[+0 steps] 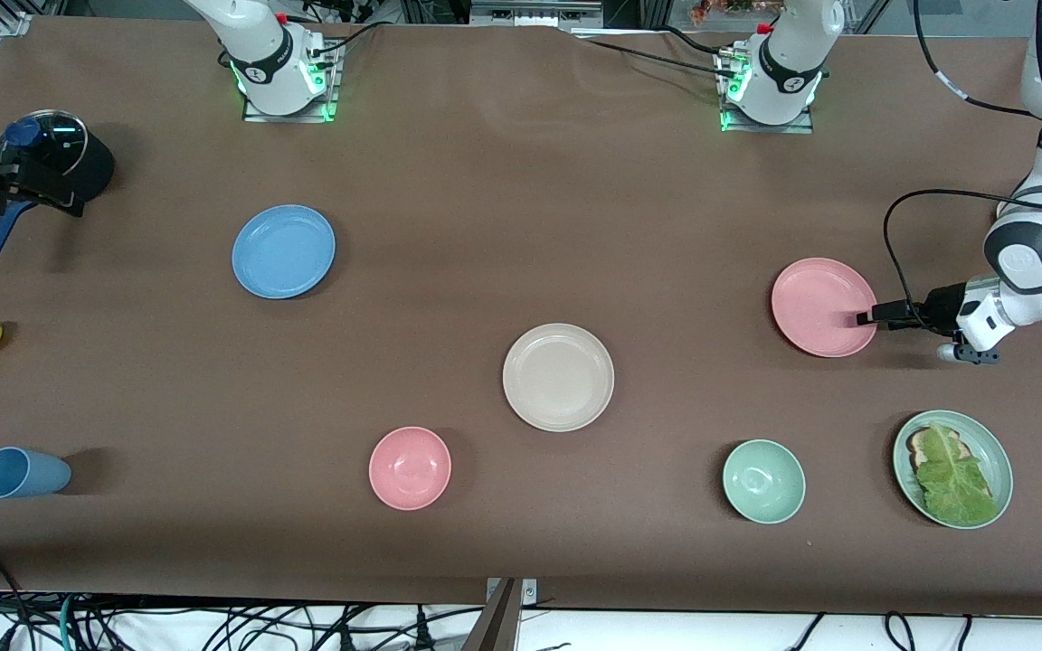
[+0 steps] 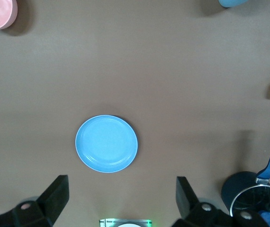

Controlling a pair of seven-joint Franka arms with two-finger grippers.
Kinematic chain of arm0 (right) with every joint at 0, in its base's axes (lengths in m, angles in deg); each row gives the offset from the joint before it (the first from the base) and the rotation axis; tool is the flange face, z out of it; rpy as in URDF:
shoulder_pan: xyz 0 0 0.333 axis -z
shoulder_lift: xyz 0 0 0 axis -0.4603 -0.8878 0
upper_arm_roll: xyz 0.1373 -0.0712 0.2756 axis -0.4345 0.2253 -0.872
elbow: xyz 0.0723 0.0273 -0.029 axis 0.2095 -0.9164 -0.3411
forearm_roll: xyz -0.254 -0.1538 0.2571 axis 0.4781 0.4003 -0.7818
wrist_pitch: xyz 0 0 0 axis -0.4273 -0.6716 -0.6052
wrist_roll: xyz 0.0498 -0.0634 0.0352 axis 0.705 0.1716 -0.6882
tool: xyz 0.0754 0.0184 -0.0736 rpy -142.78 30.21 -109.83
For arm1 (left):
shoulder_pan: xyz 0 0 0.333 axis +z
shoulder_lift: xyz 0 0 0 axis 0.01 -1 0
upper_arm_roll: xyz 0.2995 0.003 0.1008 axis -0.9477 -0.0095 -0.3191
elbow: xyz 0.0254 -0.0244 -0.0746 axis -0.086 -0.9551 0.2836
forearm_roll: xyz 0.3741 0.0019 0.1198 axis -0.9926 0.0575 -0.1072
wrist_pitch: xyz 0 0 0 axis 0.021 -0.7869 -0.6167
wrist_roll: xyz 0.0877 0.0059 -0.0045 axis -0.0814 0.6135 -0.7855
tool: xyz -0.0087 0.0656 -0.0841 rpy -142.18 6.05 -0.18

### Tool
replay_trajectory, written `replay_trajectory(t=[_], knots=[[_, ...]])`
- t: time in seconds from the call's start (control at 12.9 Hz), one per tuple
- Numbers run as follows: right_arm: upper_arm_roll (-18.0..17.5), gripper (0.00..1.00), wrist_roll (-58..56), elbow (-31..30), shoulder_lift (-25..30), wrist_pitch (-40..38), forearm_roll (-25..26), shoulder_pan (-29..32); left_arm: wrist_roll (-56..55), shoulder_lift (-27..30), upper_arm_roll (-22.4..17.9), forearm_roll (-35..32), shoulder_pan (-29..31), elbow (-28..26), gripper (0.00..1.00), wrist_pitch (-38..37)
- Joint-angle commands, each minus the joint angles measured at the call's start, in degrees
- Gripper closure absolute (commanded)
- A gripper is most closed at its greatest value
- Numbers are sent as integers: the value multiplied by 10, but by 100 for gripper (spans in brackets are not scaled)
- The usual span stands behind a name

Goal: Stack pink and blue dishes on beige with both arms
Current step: 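Close the left gripper on the pink plate rim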

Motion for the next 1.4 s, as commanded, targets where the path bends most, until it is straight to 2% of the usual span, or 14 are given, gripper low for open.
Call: replay_trajectory(t=[0.0, 0.08, 0.16, 0.31, 0.47, 0.54, 1.09, 1.32], knots=[[0, 0, -7, 3, 2, -6, 0, 2, 49, 18, -13, 42, -10, -30, 5, 15], [0, 0, -7, 3, 2, -6, 0, 2, 55, 18, -15, 46, -13, -32, 22, 17], [0, 0, -7, 3, 2, -6, 0, 2, 56, 18, -18, 46, -17, -32, 42, 17], [0, 0, -7, 3, 2, -7, 0, 2, 56, 18, -25, 46, -24, -32, 64, 17], [0, 0, -7, 3, 3, -14, 0, 2, 57, 18, -38, 46, -35, -31, 93, 12], [0, 0, -7, 3, 3, -14, 0, 2, 58, 19, -40, 46, -36, -30, 100, 9], [0, 0, -7, 3, 3, -14, 0, 2, 58, 25, -62, 45, -57, -25, 100, -12], [0, 0, -7, 3, -1, -9, 0, 2, 46, 63, -81, 35, -92, -16, 100, -34]])
